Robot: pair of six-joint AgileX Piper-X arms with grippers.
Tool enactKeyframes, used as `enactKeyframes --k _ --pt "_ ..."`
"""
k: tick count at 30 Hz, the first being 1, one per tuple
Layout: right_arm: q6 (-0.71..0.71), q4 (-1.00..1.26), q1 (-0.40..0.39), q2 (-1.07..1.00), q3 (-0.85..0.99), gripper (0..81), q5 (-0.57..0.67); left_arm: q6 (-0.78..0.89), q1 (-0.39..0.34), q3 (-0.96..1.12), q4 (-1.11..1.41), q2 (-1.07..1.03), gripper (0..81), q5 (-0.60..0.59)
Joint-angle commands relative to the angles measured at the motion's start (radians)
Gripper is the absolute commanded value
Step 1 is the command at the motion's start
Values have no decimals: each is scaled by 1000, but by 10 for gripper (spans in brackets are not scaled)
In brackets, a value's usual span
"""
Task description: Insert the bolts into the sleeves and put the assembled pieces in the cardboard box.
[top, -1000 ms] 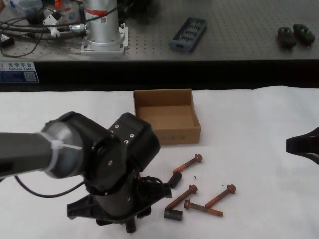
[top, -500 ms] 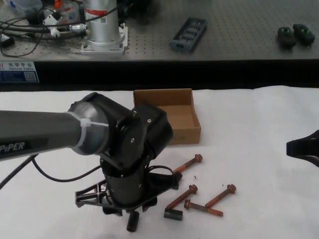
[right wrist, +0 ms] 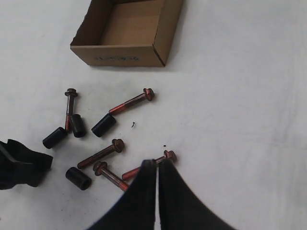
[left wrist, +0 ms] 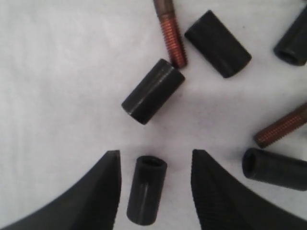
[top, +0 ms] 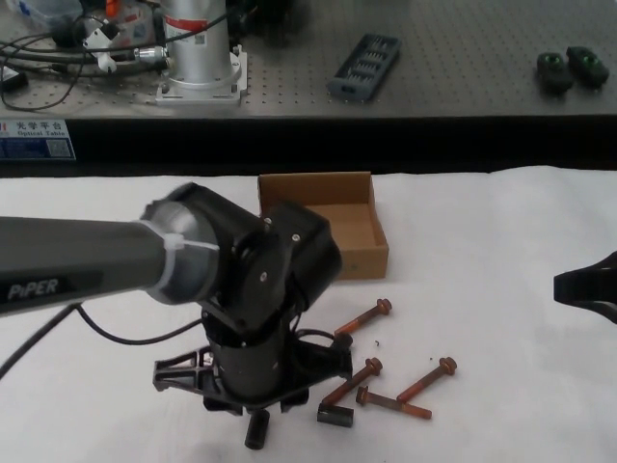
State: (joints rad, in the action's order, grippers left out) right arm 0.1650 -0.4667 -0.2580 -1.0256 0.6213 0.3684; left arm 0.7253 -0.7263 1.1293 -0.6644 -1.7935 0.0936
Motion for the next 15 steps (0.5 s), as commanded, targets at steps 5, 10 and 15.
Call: enactKeyframes --k 5,10,15 --pt "0 1 5 -1 10 29 8 -67 -19 9 -16 -42 338 7" --pt "0 1 5 -1 10 29 8 -103 -19 9 -16 -43 275 32" --pt "0 1 5 -1 10 29 8 -153 -19 9 -45 -43 184 30"
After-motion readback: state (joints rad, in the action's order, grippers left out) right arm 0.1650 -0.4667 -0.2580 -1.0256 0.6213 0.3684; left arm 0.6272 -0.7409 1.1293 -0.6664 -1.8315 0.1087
